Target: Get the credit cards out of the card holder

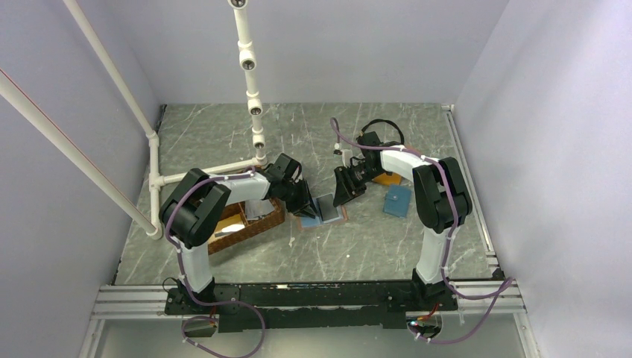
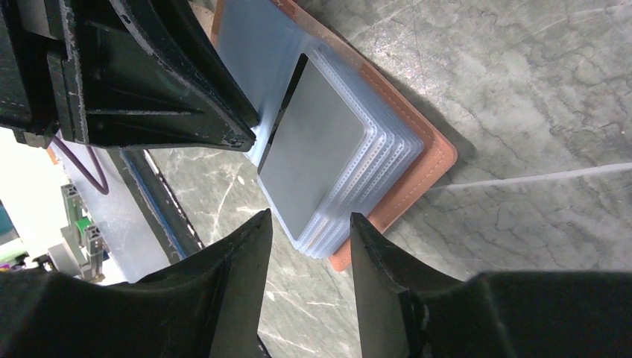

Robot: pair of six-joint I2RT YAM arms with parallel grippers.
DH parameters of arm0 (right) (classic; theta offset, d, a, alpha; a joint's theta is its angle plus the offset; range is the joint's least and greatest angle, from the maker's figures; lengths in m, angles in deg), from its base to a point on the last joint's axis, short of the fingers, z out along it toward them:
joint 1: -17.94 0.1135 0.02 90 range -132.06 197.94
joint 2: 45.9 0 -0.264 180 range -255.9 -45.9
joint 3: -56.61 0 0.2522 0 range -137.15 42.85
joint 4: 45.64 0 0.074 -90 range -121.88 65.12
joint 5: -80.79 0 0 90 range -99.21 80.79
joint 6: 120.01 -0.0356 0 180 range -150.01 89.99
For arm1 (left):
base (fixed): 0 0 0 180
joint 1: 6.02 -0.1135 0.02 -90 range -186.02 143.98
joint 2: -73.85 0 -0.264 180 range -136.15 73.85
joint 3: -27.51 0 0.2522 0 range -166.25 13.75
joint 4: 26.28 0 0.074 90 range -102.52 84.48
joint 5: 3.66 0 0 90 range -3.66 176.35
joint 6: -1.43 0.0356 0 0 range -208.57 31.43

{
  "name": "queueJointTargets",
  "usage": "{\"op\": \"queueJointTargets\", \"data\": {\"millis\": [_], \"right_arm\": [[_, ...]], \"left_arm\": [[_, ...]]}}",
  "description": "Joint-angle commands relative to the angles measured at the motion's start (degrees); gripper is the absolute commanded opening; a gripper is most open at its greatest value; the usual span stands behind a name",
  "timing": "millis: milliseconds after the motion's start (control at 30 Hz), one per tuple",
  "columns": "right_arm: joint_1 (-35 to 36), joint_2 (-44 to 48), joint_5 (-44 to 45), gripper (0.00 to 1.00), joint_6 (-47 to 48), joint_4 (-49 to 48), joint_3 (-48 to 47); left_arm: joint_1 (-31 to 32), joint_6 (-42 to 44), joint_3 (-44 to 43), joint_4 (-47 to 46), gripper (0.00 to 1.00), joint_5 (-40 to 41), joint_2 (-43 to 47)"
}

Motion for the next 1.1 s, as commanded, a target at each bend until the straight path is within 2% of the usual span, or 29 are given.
{"op": "queueJointTargets", "data": {"millis": [0, 333, 533, 667, 867, 1067], "right_arm": [[0.10, -0.35, -1.99, 0.45, -0.75, -1.15, -0.36], [0.11, -1.18, -0.66, 0.44, -1.30, -1.17, -0.28], [0.26, -0.82, -4.58, 0.30, -0.78, -1.02, -0.28], [0.46, -0.64, -5.95, 0.27, -0.58, -0.97, -0.11], [0.80, -1.33, -6.51, 0.27, -0.99, -1.00, -0.10], [1.01, -2.08, -8.35, 0.32, -1.76, -1.14, -0.11]], "left_arm": [[0.35, 0.66, -1.95, -0.43, 0.25, -0.71, -0.95], [0.35, 0.62, -2.24, -0.60, 0.25, -1.15, -1.45], [0.31, 0.61, -2.24, -0.78, 0.25, -1.30, -1.49], [0.40, 0.53, -2.14, -0.95, 0.25, -1.41, -1.56], [0.44, 0.31, -1.94, -1.84, 0.25, -1.82, -1.42], [0.44, 0.09, -1.55, -3.01, 0.25, -2.56, -1.32]]}}
